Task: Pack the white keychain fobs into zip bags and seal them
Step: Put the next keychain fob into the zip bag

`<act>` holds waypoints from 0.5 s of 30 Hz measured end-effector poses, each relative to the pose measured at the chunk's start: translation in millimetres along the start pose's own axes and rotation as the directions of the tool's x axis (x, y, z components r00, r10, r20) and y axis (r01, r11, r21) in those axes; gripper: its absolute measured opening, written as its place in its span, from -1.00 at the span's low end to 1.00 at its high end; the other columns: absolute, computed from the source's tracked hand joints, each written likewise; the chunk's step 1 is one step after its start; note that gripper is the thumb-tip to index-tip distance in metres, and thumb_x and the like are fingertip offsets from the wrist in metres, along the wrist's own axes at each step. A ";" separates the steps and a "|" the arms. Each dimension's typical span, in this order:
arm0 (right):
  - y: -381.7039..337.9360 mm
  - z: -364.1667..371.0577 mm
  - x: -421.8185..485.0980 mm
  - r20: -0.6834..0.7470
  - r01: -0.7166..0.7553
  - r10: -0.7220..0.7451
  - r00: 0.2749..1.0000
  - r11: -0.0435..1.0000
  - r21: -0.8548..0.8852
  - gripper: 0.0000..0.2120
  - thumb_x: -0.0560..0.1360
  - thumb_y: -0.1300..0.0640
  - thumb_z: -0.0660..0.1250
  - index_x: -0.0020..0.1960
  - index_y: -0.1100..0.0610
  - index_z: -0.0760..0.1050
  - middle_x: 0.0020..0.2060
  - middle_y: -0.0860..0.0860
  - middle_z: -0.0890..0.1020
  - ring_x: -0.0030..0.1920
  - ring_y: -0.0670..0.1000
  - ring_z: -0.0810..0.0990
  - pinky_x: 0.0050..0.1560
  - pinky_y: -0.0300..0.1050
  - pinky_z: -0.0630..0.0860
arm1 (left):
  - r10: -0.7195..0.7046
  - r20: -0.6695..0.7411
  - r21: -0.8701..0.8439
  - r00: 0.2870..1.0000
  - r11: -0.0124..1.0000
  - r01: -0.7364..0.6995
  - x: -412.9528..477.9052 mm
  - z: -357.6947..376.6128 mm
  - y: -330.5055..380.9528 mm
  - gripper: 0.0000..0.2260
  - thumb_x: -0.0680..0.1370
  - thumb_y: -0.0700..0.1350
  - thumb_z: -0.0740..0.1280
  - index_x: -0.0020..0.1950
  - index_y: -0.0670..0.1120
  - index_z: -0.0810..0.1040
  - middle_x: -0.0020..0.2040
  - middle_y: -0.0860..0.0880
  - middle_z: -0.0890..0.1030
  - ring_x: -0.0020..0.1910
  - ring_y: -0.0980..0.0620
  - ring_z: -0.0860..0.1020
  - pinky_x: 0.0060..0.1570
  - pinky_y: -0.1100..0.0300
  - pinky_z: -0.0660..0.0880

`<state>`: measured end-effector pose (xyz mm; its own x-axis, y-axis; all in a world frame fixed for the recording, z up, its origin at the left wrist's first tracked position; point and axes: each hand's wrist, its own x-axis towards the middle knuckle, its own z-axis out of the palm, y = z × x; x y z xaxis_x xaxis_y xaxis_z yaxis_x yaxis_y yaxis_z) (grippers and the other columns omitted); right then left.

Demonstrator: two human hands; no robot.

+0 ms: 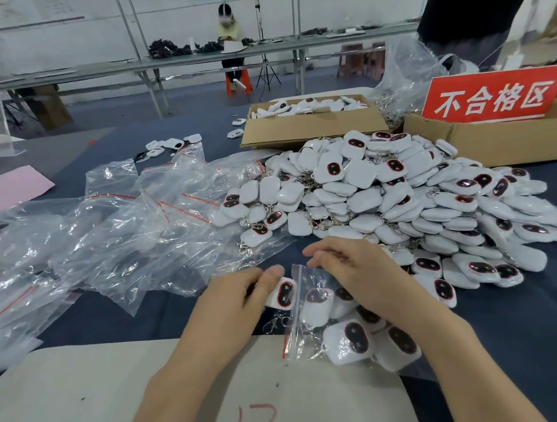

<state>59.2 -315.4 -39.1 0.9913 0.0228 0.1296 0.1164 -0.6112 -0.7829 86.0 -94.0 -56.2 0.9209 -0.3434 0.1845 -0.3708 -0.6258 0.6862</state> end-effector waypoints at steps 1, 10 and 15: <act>1.5 -0.9 -0.1 0.028 -0.007 0.008 1.000 0.999 -0.033 -0.81 0.64 -0.01 0.23 0.16 -0.19 0.57 -0.18 -0.32 0.65 -0.18 -0.29 0.61 -0.17 -0.33 0.53 | 0.022 0.029 -0.014 0.999 1.000 -0.022 -0.3 -0.2 0.5 -0.42 0.56 0.44 0.07 -0.26 -0.06 0.41 -0.43 0.00 0.42 -0.42 0.08 0.43 -0.32 0.04 0.39; -2.5 0.9 1.5 0.068 0.013 -0.021 0.997 0.992 0.123 -0.74 0.58 0.09 0.37 0.16 -0.25 0.50 -0.15 -0.23 0.70 -0.11 -0.26 0.64 0.01 -0.26 0.55 | 0.115 0.291 -0.325 0.950 0.946 -0.015 -2.0 -7.8 10.1 -0.72 0.68 0.09 0.19 0.05 0.00 0.65 -0.31 0.16 0.53 -0.31 0.23 0.43 -0.24 0.35 0.39; -2.2 -1.3 0.1 0.030 0.032 -0.037 0.999 0.984 0.173 -0.73 0.58 0.17 0.37 0.19 -0.16 0.54 -0.15 -0.16 0.72 -0.13 -0.22 0.67 0.01 -0.26 0.54 | 0.105 0.365 -0.419 0.925 0.906 0.062 -4.9 -11.7 17.3 -0.87 0.56 0.06 0.33 0.00 0.06 0.63 -0.25 -0.05 0.64 -0.26 0.03 0.54 -0.09 -0.05 0.52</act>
<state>58.9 -315.1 -36.6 0.9877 0.0691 0.1405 0.1565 -0.4644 -0.8717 76.5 -95.0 -36.9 0.7687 -0.6395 -0.0141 -0.2281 -0.2947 0.9280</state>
